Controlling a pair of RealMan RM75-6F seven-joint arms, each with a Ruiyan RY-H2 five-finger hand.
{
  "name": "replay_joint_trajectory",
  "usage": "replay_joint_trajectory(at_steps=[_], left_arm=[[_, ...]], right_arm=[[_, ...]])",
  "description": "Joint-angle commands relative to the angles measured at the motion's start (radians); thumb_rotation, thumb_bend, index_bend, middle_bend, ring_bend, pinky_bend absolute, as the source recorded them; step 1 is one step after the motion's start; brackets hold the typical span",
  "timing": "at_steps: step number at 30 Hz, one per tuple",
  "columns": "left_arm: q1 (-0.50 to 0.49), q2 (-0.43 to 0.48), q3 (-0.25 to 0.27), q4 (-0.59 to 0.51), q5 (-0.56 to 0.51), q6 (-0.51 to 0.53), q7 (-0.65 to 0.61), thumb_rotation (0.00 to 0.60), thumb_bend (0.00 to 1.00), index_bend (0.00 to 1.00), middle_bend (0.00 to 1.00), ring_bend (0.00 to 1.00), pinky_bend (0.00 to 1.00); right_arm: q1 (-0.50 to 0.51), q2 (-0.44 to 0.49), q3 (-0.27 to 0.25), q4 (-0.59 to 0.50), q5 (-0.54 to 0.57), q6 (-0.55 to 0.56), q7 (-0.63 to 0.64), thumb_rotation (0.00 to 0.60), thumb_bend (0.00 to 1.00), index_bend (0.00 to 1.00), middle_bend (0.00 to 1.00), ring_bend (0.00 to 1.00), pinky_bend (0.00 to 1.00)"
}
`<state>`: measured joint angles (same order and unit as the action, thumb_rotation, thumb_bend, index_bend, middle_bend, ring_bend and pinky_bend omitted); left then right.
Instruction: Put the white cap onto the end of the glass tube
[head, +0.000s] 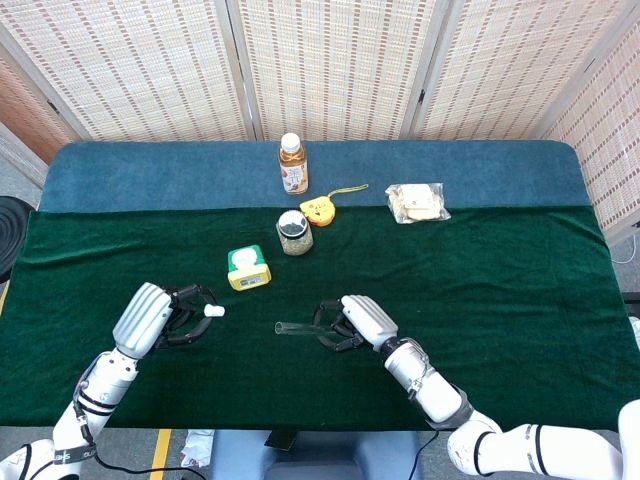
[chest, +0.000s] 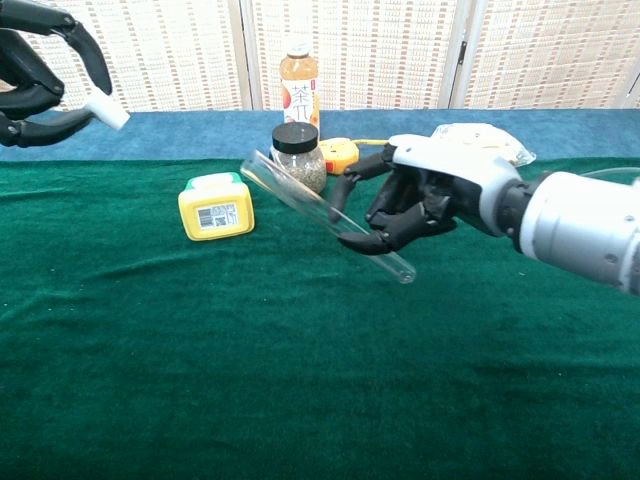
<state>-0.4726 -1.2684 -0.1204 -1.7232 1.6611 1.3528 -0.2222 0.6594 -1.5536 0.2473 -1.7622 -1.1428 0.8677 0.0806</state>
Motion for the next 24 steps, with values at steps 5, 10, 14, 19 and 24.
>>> replay_joint_trajectory(at_steps=[5,10,14,19,24], left_arm=[[-0.019,-0.005,-0.004,-0.035,0.016,-0.006,0.030,0.600,0.48,0.61,1.00,0.96,0.84],[-0.025,-0.003,0.001,-0.057,0.028,-0.007,0.066,0.600,0.48,0.61,1.00,0.96,0.84],[-0.029,-0.007,0.003,-0.070,0.032,-0.009,0.090,0.600,0.48,0.61,1.00,0.96,0.84],[-0.032,-0.015,0.006,-0.075,0.038,-0.006,0.116,0.600,0.48,0.61,1.00,0.96,0.84],[-0.035,-0.022,0.008,-0.083,0.039,-0.006,0.122,0.600,0.48,0.61,1.00,0.96,0.84]], right_arm=[[0.047,-0.051,0.035,0.013,0.051,0.006,-0.024,0.600,0.63,0.84,1.00,1.00,1.00],[0.073,-0.078,0.043,0.020,0.078,0.013,-0.053,0.600,0.63,0.84,1.00,1.00,1.00],[0.085,-0.095,0.049,0.025,0.093,0.019,-0.058,0.600,0.63,0.84,1.00,1.00,1.00],[0.090,-0.104,0.050,0.025,0.093,0.029,-0.053,0.600,0.63,0.84,1.00,1.00,1.00],[0.093,-0.110,0.047,0.027,0.092,0.036,-0.050,0.600,0.63,0.84,1.00,1.00,1.00]])
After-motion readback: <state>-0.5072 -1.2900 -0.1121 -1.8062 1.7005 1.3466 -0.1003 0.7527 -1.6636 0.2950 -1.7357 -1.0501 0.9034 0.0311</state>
